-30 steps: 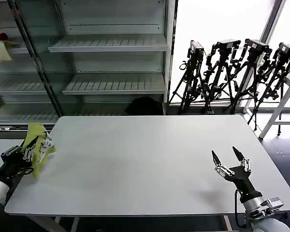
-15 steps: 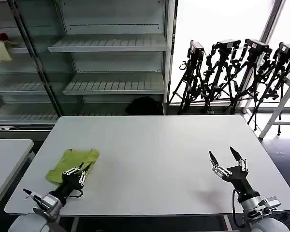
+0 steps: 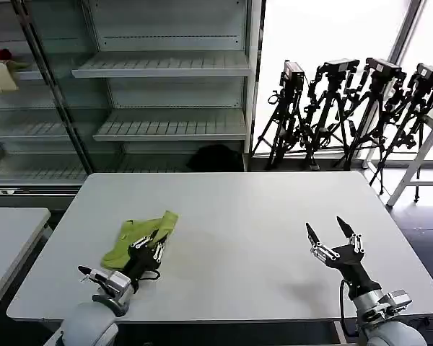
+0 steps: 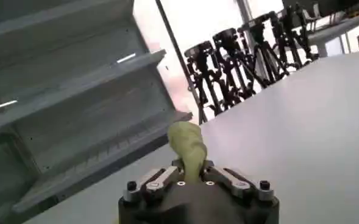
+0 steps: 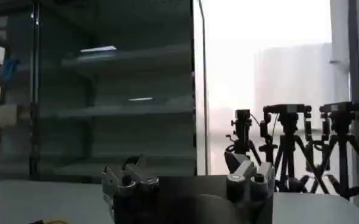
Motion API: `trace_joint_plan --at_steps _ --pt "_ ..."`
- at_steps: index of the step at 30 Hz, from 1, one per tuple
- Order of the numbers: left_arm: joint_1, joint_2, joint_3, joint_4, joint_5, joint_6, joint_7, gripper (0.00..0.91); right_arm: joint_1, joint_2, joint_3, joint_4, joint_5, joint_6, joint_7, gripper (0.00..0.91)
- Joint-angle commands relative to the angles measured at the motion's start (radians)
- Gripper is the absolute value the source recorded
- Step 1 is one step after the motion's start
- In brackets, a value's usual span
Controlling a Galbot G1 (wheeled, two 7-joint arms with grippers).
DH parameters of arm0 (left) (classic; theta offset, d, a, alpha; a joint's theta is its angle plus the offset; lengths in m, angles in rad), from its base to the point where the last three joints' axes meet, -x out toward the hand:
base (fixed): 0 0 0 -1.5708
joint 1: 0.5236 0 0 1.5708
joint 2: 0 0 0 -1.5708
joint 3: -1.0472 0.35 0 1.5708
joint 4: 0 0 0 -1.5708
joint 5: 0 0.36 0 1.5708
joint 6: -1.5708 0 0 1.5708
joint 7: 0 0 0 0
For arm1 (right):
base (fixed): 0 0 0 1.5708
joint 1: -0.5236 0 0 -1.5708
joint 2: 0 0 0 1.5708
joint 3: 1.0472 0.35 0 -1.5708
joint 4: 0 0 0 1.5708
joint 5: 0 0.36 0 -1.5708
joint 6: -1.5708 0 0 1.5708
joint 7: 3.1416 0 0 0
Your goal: Fold and organize the clothes.
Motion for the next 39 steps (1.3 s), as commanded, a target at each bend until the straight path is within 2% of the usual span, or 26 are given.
trace_joint_plan --at_steps 1,2,5,6,10,11,15,16,17,21,25,31,32,33,34,35,36,37,39 --pt "-0.235 -0.021 0.227 -0.12 -0.052 0.167 -0.281 0.907 0.046 0.015 -0.068 0.02 -0.026 -0.075 0.034 0.907" --pt "-0.218 -0.014 0.202 -0.161 -0.048 0.166 -0.284 0.907 0.076 0.027 -0.098 0.03 -0.034 -0.138 0.059 0.907" --pt "-0.175 0.014 0.133 -0.252 -0.047 0.166 -0.277 0.907 0.145 0.048 -0.163 0.046 -0.038 -0.22 0.093 0.907" --pt "-0.162 0.024 0.118 -0.296 -0.056 0.18 -0.278 0.907 0.169 0.059 -0.179 0.052 -0.035 -0.264 0.095 0.907" --pt "-0.127 0.058 0.036 -0.353 -0.097 0.207 -0.303 0.907 0.28 0.105 -0.255 0.053 -0.028 -0.368 0.094 0.907" --pt "-0.086 0.058 -0.027 -0.35 -0.093 0.216 -0.305 0.907 0.332 0.131 -0.307 0.043 -0.023 -0.399 0.099 0.907" --pt "0.07 0.018 -0.163 -0.326 0.006 0.23 -0.269 0.907 0.455 0.211 -0.457 -0.011 0.009 -0.502 0.133 0.907" --pt "0.105 0.007 -0.192 -0.322 0.026 0.223 -0.254 0.907 0.509 0.245 -0.534 -0.04 0.023 -0.56 0.146 0.907" --pt "0.161 -0.017 -0.239 -0.318 0.036 0.169 -0.226 0.907 0.54 0.266 -0.586 -0.074 0.049 -0.6 0.147 0.907" --pt "0.322 -0.071 -0.336 -0.314 0.077 0.07 -0.107 0.907 0.605 0.298 -0.709 -0.146 0.111 -0.67 0.17 0.907" --pt "0.366 -0.116 -0.347 -0.311 0.079 0.06 -0.09 0.907 0.62 0.318 -0.727 -0.167 0.159 -0.704 0.188 0.907" --pt "0.349 -0.154 -0.304 -0.281 0.107 0.057 -0.09 0.907 0.621 0.324 -0.726 -0.207 0.149 -0.707 0.206 0.907" --pt "0.345 -0.156 -0.299 -0.278 0.111 0.056 -0.09 0.907 0.62 0.327 -0.725 -0.211 0.146 -0.706 0.206 0.867" --pt "0.341 -0.158 -0.294 -0.277 0.111 0.057 -0.09 0.907 0.62 0.33 -0.723 -0.215 0.141 -0.706 0.206 0.746" --pt "0.338 -0.158 -0.292 -0.276 0.111 0.056 -0.09 0.907 0.619 0.331 -0.721 -0.218 0.139 -0.703 0.206 0.746" --pt "0.336 -0.159 -0.291 -0.274 0.111 0.057 -0.091 0.907 0.616 0.332 -0.717 -0.221 0.139 -0.7 0.207 0.524" --pt "0.335 -0.159 -0.292 -0.272 0.111 0.058 -0.091 0.907 0.61 0.332 -0.714 -0.223 0.136 -0.697 0.205 0.343" --pt "0.335 -0.158 -0.293 -0.27 0.11 0.058 -0.09 0.907 0.604 0.329 -0.712 -0.223 0.133 -0.691 0.201 0.272" --pt "0.337 -0.157 -0.296 -0.262 0.11 0.057 -0.088 0.907 0.593 0.322 -0.708 -0.223 0.124 -0.676 0.193 0.232"
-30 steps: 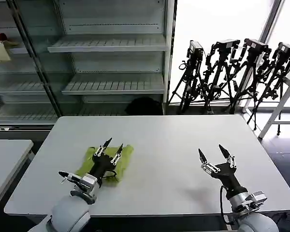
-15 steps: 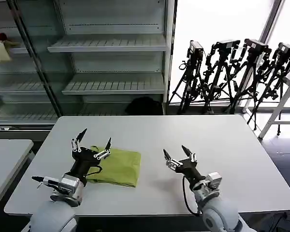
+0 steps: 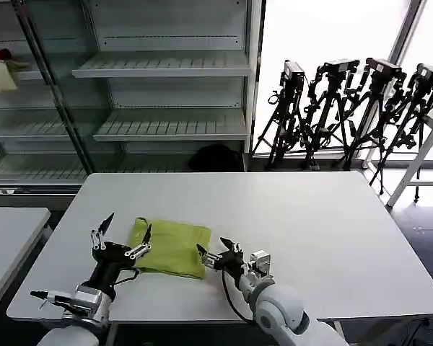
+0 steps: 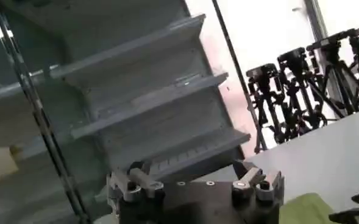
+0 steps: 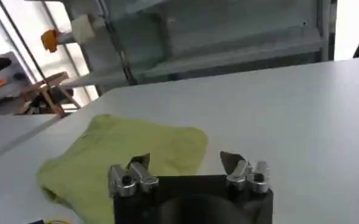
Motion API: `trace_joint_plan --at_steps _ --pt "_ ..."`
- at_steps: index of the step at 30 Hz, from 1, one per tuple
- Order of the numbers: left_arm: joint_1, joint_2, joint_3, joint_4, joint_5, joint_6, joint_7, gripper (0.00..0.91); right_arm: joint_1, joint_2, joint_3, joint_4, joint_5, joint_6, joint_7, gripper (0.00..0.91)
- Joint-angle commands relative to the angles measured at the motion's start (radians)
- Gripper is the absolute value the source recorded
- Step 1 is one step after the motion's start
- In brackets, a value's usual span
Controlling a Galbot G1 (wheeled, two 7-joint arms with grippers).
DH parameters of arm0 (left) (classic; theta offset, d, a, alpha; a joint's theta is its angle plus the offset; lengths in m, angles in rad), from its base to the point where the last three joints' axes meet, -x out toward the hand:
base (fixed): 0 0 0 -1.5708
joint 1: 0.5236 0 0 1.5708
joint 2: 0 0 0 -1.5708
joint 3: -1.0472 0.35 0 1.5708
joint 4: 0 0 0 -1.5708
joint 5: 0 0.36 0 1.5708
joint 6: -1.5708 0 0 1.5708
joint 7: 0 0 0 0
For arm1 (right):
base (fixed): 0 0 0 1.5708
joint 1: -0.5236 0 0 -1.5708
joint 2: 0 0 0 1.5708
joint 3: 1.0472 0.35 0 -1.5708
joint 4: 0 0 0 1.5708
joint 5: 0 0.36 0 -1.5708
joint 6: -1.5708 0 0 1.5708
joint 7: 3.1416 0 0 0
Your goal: Fold and organize the clothes.
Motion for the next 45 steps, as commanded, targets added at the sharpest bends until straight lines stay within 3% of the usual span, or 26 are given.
trace_joint_plan --at_steps 1,2,3,4,21,27,31,39,40,42,43,45 --pt "0.076 -0.04 -0.046 0.015 0.028 -0.028 0.033 0.907 0.035 0.027 -0.071 -0.053 0.01 -0.038 0.005 0.202" --pt "0.076 -0.04 -0.046 0.016 0.02 -0.031 0.035 0.907 0.033 0.027 -0.069 -0.053 0.007 -0.032 0.004 0.121" --pt "0.076 -0.04 -0.046 0.016 0.01 -0.031 0.037 0.907 0.028 0.027 -0.066 -0.053 0.001 -0.027 0.002 0.121" --pt "0.076 -0.041 -0.045 0.015 -0.018 -0.025 0.041 0.907 0.021 0.027 -0.063 -0.053 -0.003 -0.021 -0.001 0.0" --pt "0.074 -0.054 -0.037 0.017 -0.017 -0.027 0.048 0.907 0.027 0.025 -0.042 -0.043 -0.052 0.05 -0.018 0.0" --pt "0.075 -0.054 -0.048 0.016 -0.018 -0.029 0.045 0.907 0.0 -0.049 0.05 0.058 -0.057 0.045 -0.034 0.0" --pt "0.075 -0.051 -0.047 0.014 -0.02 -0.032 0.044 0.907 -0.055 -0.146 0.107 0.112 -0.044 0.06 -0.038 0.0" --pt "0.078 -0.058 -0.037 0.018 -0.015 -0.033 0.037 0.907 -0.133 -0.249 0.228 0.099 -0.039 0.12 -0.06 0.0" --pt "0.079 -0.058 -0.035 0.018 -0.015 -0.035 0.032 0.907 -0.137 -0.255 0.245 0.072 -0.042 0.124 -0.072 0.907" --pt "0.078 -0.06 -0.031 0.018 -0.01 -0.033 0.022 0.907 -0.143 -0.262 0.248 0.058 -0.068 0.13 -0.086 0.907" --pt "0.078 -0.06 -0.03 0.017 -0.005 -0.032 0.019 0.907 -0.153 -0.263 0.241 0.049 -0.142 0.156 -0.081 0.907" --pt "0.079 -0.058 -0.028 0.012 -0.003 -0.029 0.017 0.907 -0.165 -0.262 0.232 0.052 -0.201 0.171 -0.069 0.907"
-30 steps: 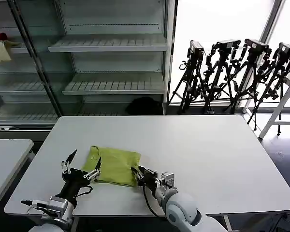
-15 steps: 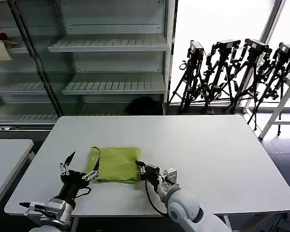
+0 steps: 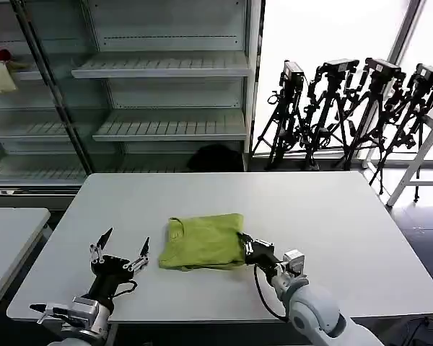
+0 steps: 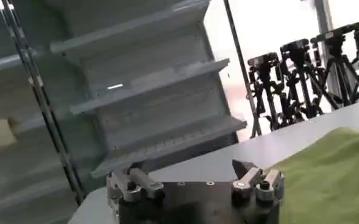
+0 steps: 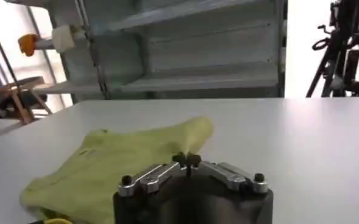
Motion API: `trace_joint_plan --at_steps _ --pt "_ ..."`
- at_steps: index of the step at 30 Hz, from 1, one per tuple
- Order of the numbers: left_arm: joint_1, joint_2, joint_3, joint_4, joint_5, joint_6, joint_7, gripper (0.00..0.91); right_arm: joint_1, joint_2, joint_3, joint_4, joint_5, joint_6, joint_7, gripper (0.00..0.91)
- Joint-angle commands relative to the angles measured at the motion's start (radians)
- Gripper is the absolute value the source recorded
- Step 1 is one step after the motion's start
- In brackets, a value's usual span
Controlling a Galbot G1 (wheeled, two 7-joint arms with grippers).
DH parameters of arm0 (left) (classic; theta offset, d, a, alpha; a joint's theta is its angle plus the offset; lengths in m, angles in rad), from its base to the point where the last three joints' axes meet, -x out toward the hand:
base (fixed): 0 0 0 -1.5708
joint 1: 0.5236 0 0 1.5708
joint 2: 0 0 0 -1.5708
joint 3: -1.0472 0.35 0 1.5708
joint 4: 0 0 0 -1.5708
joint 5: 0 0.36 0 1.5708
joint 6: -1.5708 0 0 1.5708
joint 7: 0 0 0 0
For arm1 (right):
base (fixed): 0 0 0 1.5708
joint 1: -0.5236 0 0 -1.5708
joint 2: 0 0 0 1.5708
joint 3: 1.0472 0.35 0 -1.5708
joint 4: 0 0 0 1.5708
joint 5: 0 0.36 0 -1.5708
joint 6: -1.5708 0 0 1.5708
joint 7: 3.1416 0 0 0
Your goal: Fold and organize the clothes.
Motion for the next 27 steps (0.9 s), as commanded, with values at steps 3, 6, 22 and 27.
trace_joint_plan --at_steps 3,6,22,27 --pt "0.012 0.003 0.012 -0.027 0.036 0.01 -0.023 0.907 -0.104 -0.094 0.094 0.015 -0.252 0.077 0.013 0.907" --pt "0.025 0.008 0.025 -0.057 0.041 0.019 -0.038 0.907 -0.134 -0.111 0.134 0.063 -0.256 0.07 0.042 0.907" --pt "0.217 -0.119 0.111 -0.119 0.024 -0.221 -0.126 0.907 -0.806 -0.093 0.602 0.449 -0.267 0.348 0.217 0.907" --pt "0.295 -0.1 0.095 -0.093 0.008 -0.331 -0.133 0.907 -0.867 -0.07 0.598 0.428 -0.264 0.458 0.263 0.907"
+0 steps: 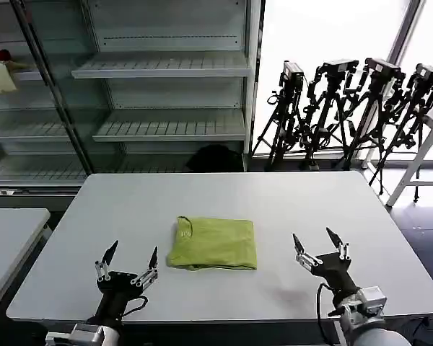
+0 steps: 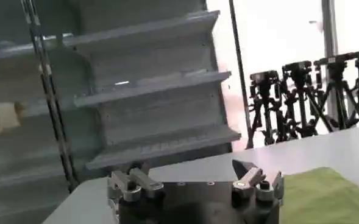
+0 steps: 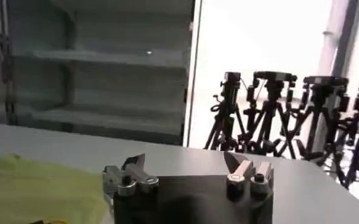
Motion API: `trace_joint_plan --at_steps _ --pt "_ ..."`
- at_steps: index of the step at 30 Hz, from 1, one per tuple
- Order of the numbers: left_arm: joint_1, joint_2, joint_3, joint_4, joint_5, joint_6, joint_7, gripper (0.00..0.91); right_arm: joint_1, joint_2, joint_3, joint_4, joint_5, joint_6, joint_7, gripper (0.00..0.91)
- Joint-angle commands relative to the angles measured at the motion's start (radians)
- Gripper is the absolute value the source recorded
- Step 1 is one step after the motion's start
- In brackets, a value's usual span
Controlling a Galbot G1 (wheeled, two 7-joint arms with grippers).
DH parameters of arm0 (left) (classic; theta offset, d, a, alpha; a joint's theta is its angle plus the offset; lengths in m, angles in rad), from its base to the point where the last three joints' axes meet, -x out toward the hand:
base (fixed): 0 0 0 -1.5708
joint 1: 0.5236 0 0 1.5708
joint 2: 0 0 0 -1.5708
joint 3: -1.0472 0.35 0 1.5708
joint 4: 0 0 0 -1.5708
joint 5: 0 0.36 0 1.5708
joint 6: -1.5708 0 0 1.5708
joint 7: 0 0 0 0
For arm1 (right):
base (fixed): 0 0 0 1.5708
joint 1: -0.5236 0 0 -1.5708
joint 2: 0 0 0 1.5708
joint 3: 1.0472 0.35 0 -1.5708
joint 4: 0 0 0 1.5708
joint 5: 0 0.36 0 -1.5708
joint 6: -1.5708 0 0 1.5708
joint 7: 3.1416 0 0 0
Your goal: Fold and organize the clothes.
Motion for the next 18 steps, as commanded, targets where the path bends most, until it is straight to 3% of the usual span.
trace_joint_plan --at_steps 1,10,18 --pt "0.18 -0.031 0.01 0.019 -0.002 -0.278 -0.031 0.907 -0.366 0.047 0.166 0.124 -0.072 0.276 0.123 0.907" --pt "0.225 -0.034 0.012 0.059 0.044 -0.362 -0.029 0.907 -0.451 0.052 0.1 0.063 -0.153 0.468 0.139 0.907" --pt "0.239 -0.043 0.005 0.057 0.072 -0.383 -0.03 0.907 -0.476 0.06 0.075 0.057 -0.199 0.547 0.152 0.907"
